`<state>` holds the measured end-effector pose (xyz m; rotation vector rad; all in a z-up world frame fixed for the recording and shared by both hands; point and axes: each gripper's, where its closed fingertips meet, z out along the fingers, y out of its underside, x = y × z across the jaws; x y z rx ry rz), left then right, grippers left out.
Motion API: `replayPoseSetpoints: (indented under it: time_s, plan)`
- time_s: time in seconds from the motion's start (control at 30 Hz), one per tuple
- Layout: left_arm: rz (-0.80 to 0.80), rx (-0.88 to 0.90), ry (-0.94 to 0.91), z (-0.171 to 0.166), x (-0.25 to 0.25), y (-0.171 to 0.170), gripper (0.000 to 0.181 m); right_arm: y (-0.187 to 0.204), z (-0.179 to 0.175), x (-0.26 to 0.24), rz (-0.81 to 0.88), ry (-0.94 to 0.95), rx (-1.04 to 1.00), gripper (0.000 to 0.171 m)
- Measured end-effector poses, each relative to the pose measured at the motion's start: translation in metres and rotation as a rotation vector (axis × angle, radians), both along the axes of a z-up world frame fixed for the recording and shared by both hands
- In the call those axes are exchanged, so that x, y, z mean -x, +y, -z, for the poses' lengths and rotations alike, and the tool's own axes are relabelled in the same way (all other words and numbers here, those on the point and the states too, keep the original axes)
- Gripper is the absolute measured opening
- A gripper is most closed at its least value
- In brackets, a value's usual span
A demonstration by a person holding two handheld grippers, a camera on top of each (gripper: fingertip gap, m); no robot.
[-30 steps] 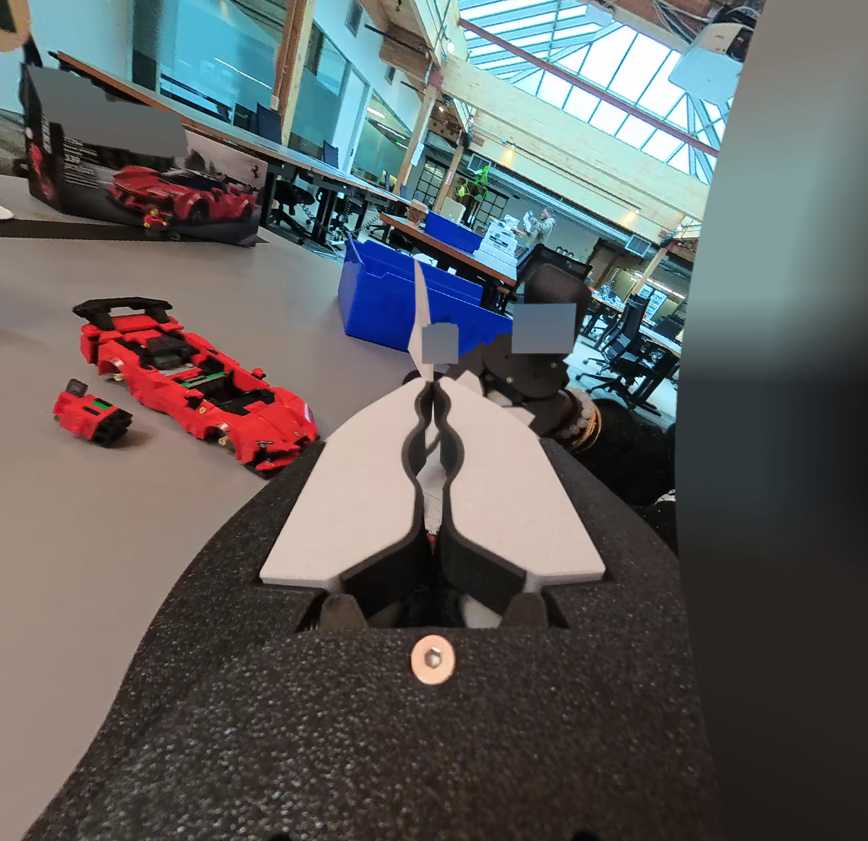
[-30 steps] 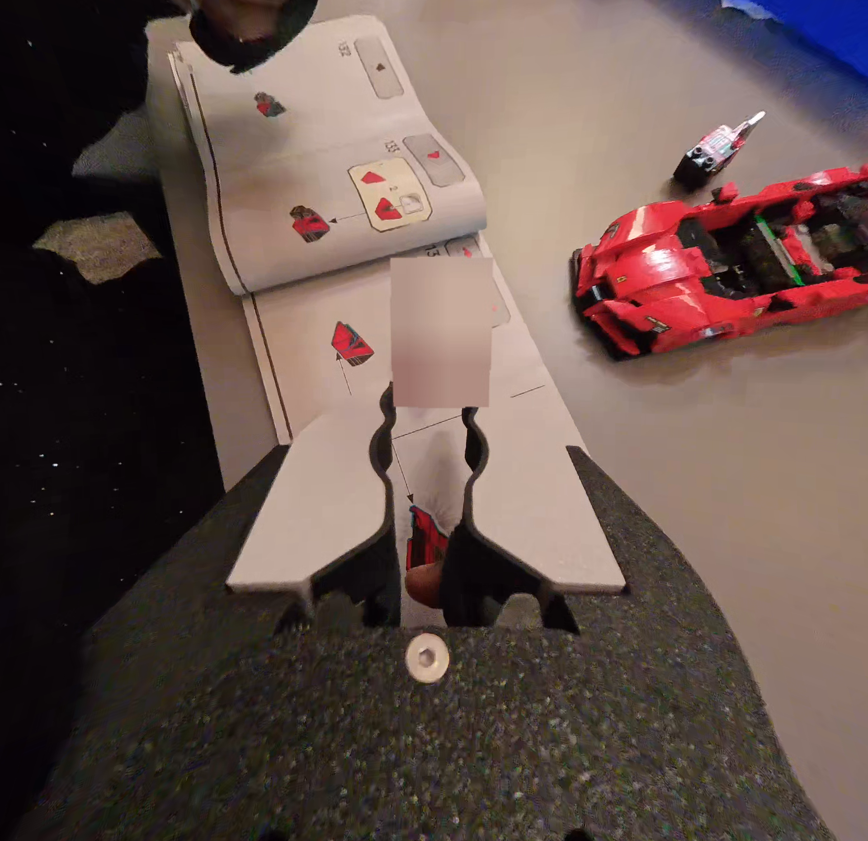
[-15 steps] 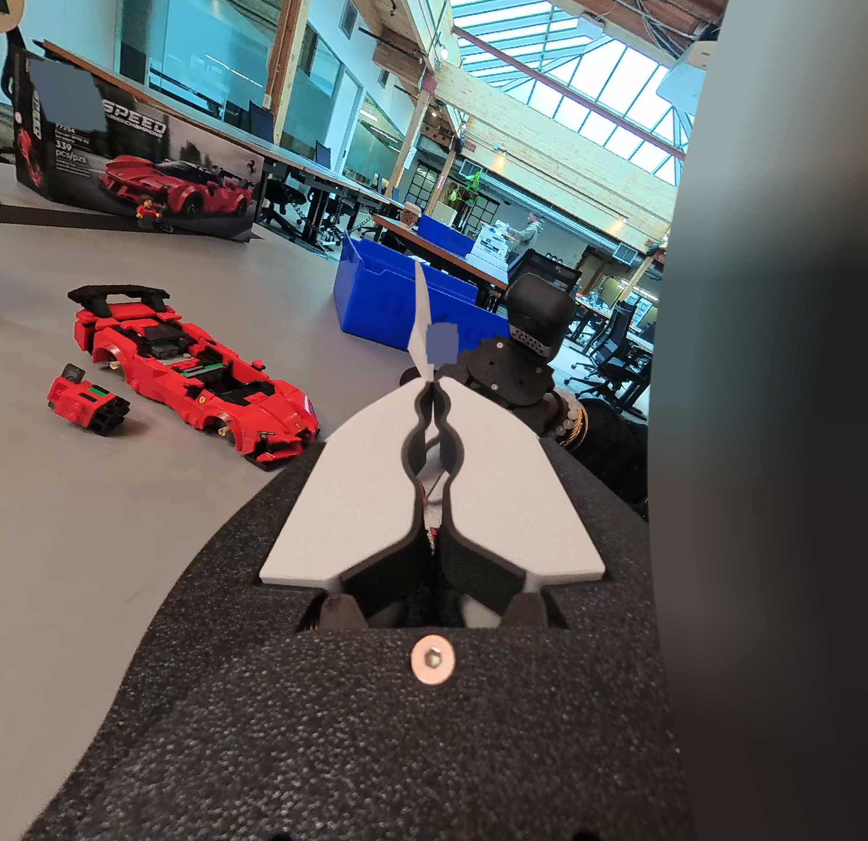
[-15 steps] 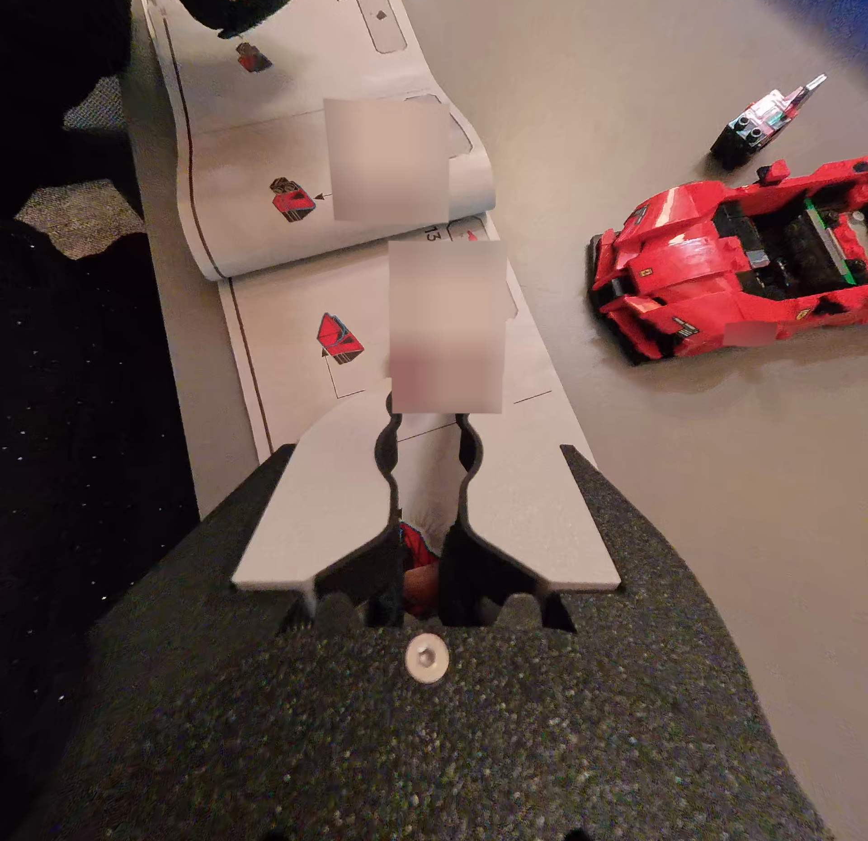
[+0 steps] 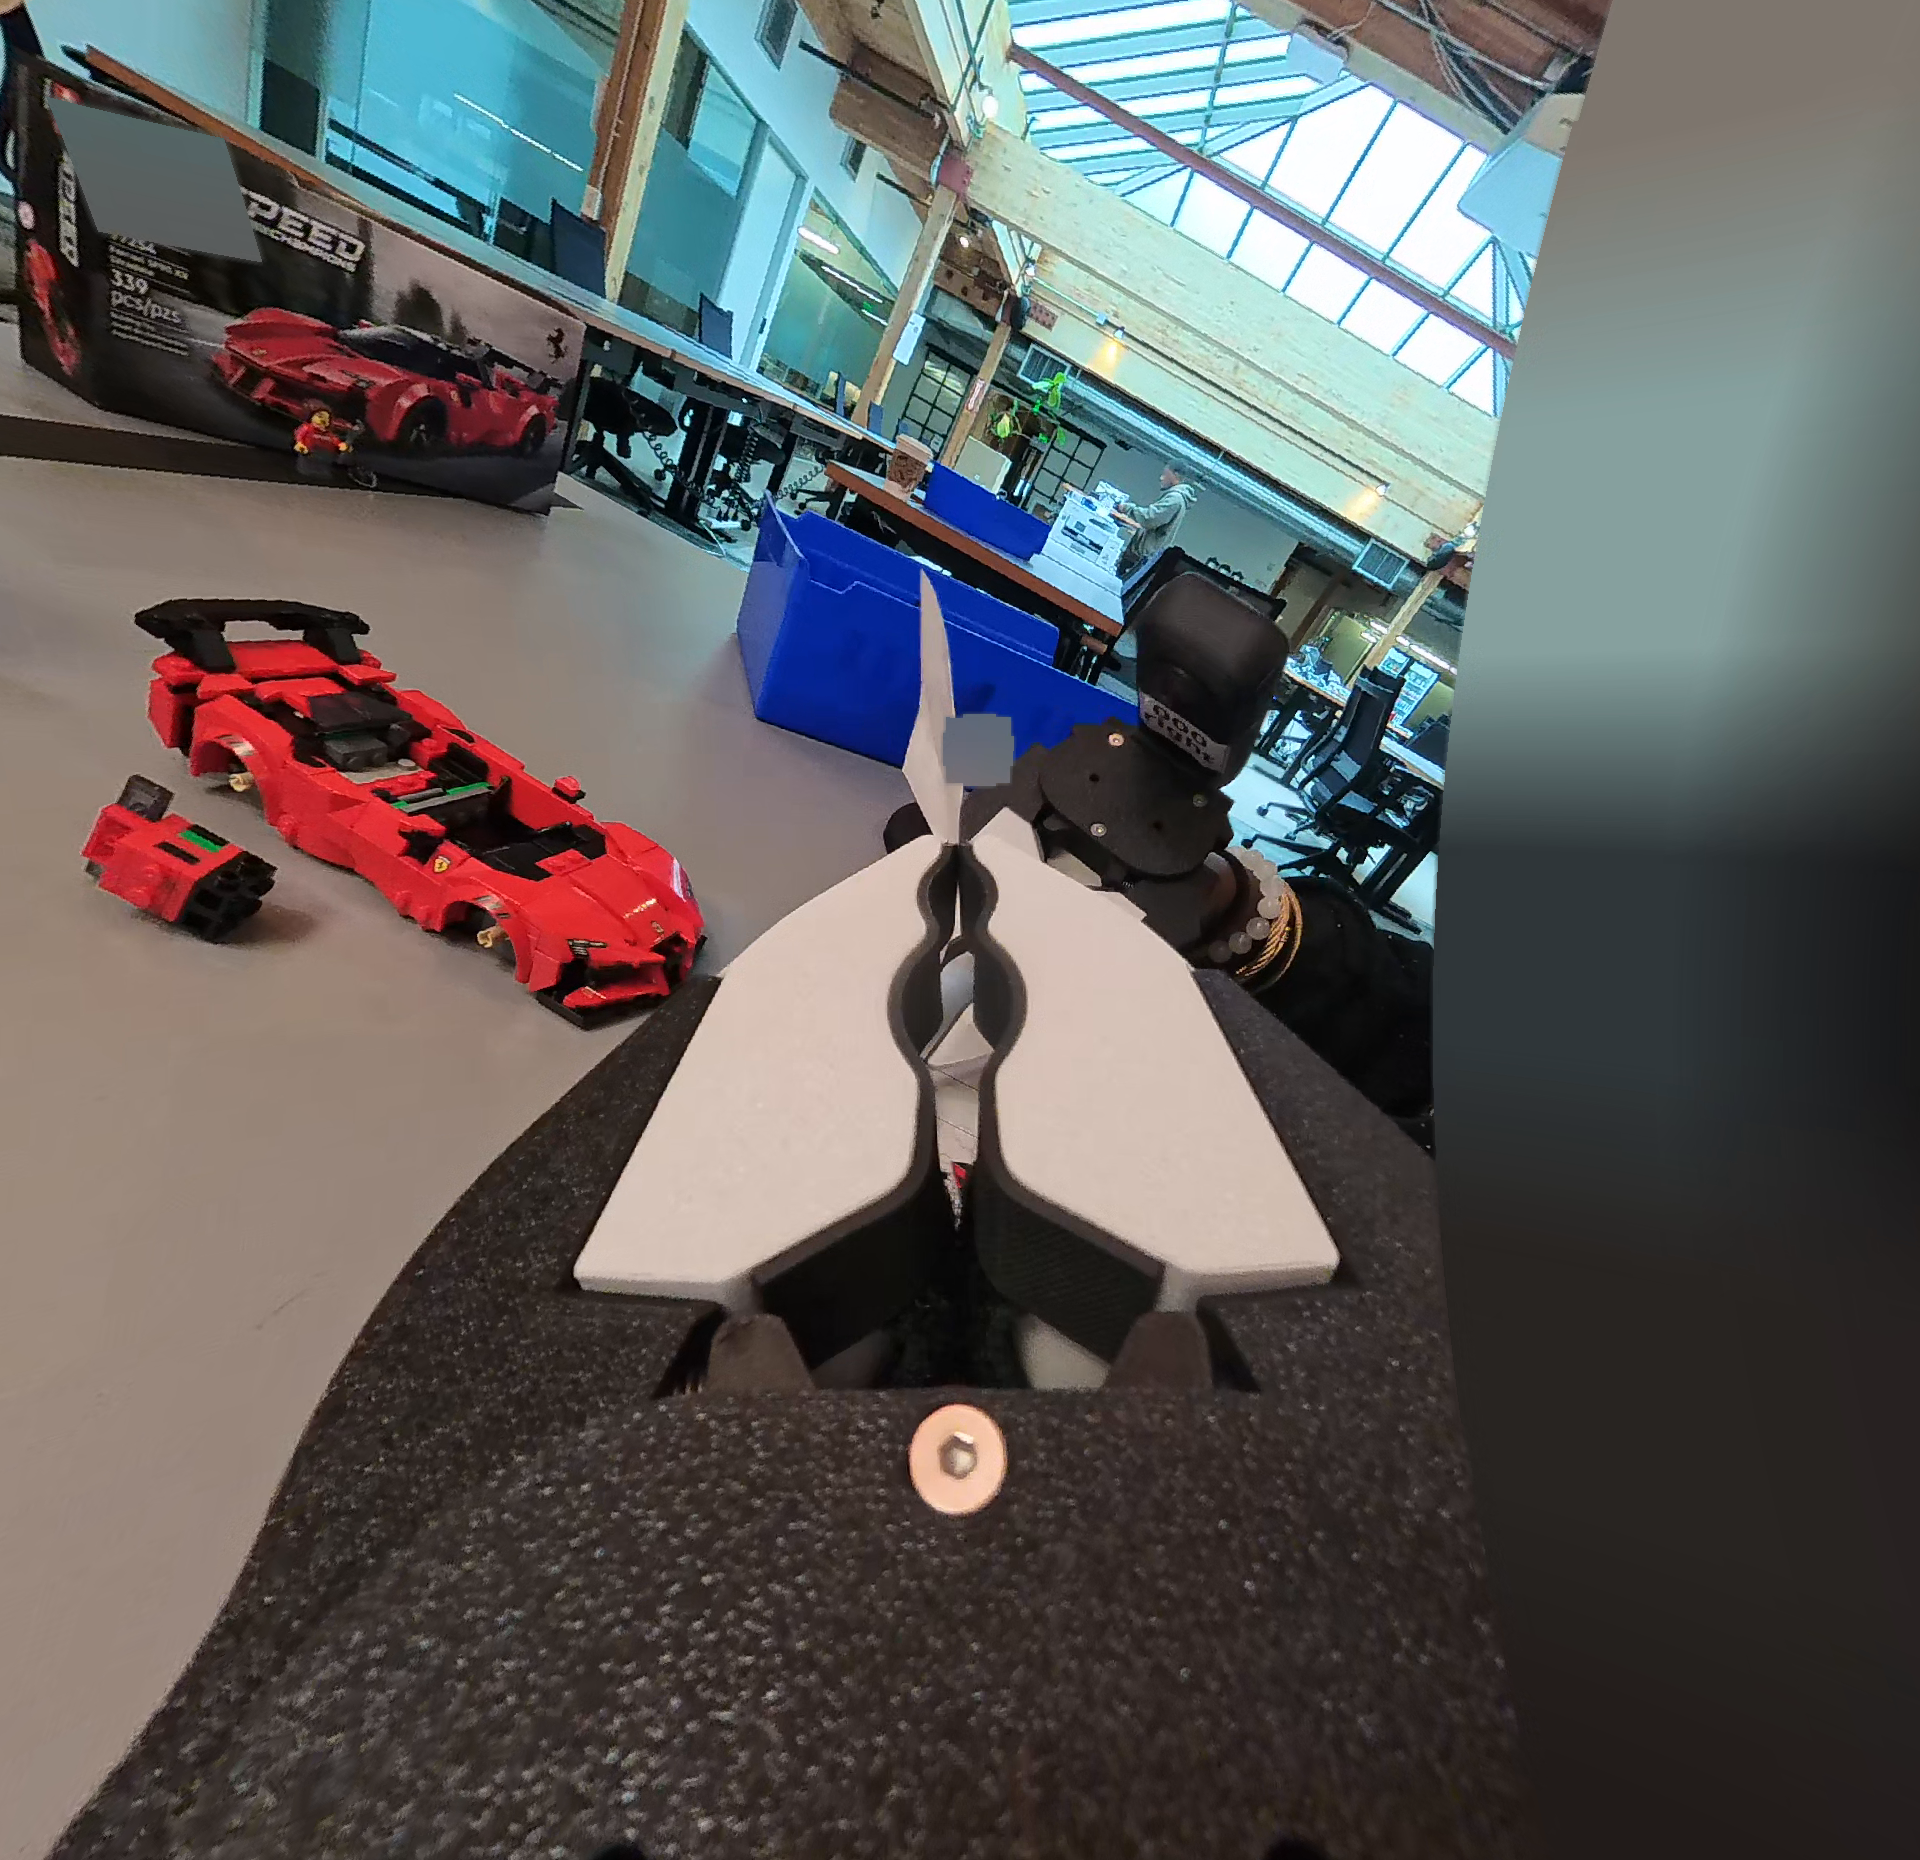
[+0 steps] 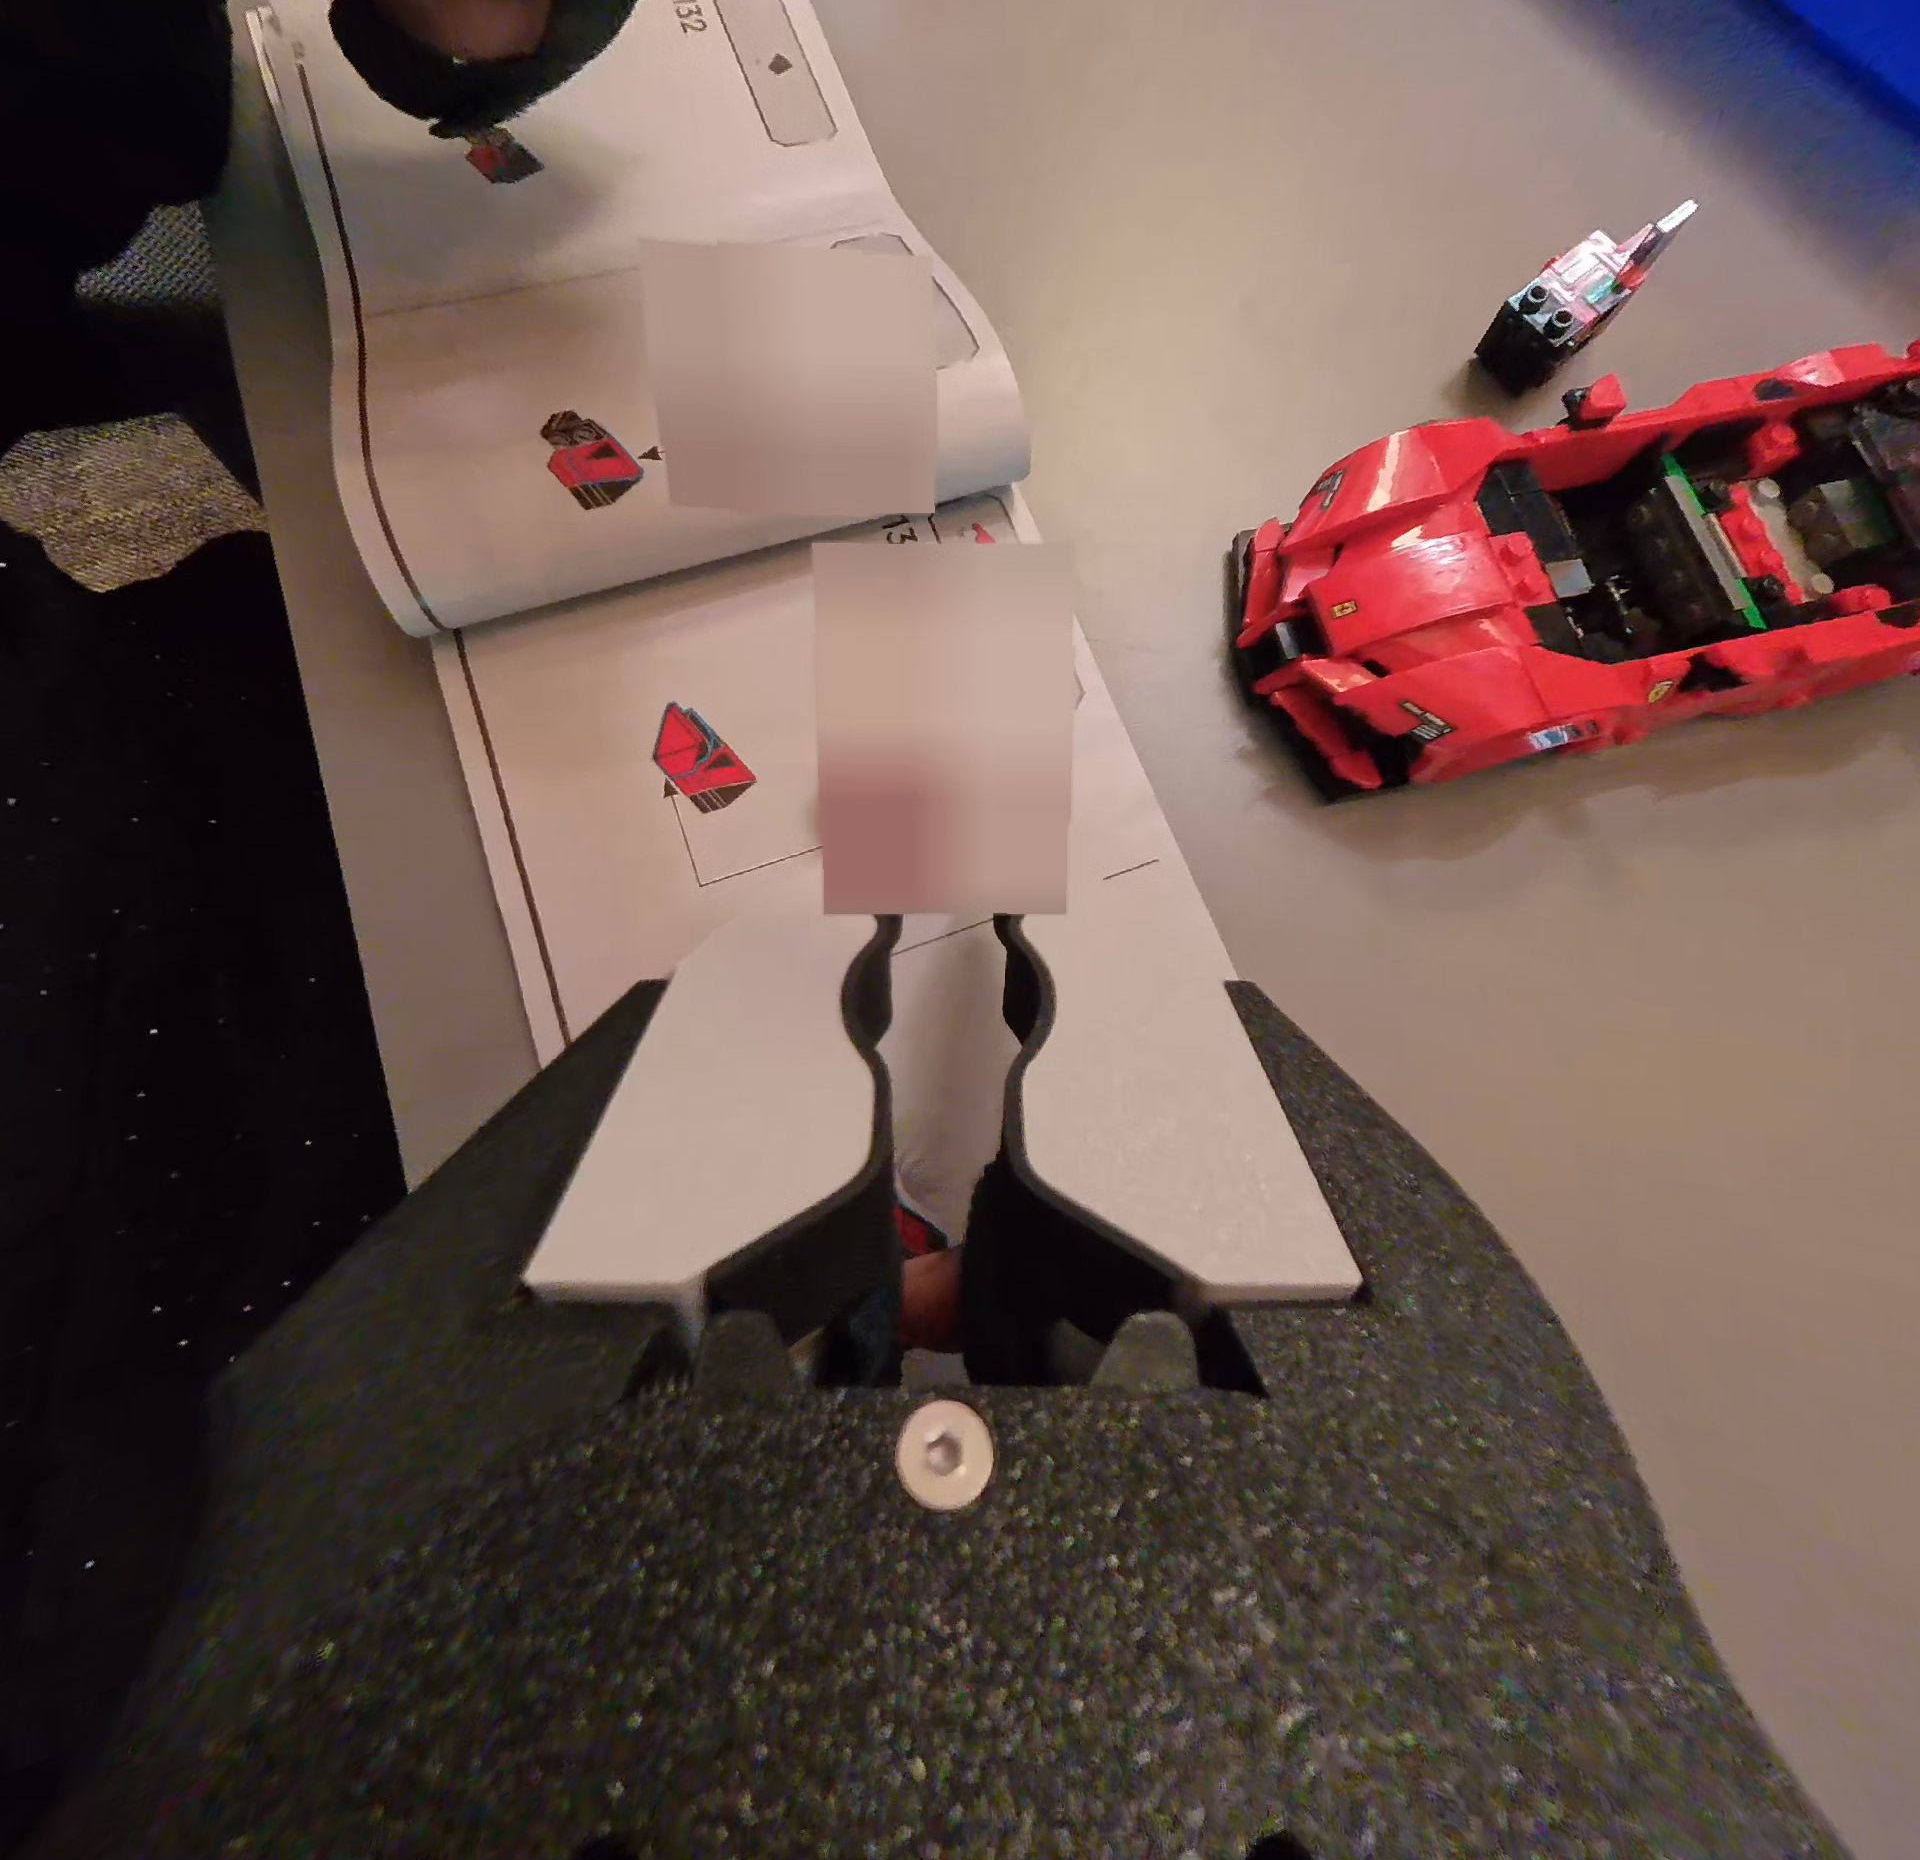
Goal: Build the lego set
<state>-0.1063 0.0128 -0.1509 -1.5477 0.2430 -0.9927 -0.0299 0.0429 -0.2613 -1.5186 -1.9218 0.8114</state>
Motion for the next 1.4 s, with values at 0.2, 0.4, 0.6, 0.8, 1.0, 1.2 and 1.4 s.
replayPoseSetpoints:
  time_s: [0.2,0.4,0.6,0.8,1.0,1.2,1.4]
  plan:
    - [-0.027,-0.009,-0.012,-0.003,0.006,0.000,0.000,0.002,-0.008,-0.002,0.008,0.033,0.014,0.016]
    - [-0.026,0.002,-0.009,0.000,0.005,0.002,0.000,-0.003,-0.008,-0.004,-0.007,0.045,0.049,0.015]
    - [-0.016,0.013,-0.025,0.003,0.004,0.003,0.000,-0.005,-0.020,0.000,-0.003,0.109,0.097,0.012]
    - [0.004,0.019,-0.058,0.003,0.002,0.003,0.000,-0.007,-0.043,0.007,0.000,0.208,0.204,0.013]
    - [0.077,0.038,-0.121,-0.001,-0.007,-0.002,0.000,-0.007,-0.080,0.016,0.012,0.364,0.352,0.027]
    - [0.162,0.057,-0.128,-0.002,-0.021,-0.008,0.000,-0.008,-0.113,0.026,-0.007,0.454,0.423,0.033]
    - [0.275,0.108,-0.013,0.010,-0.041,-0.019,0.000,-0.026,-0.115,0.032,-0.188,0.324,0.434,0.034]
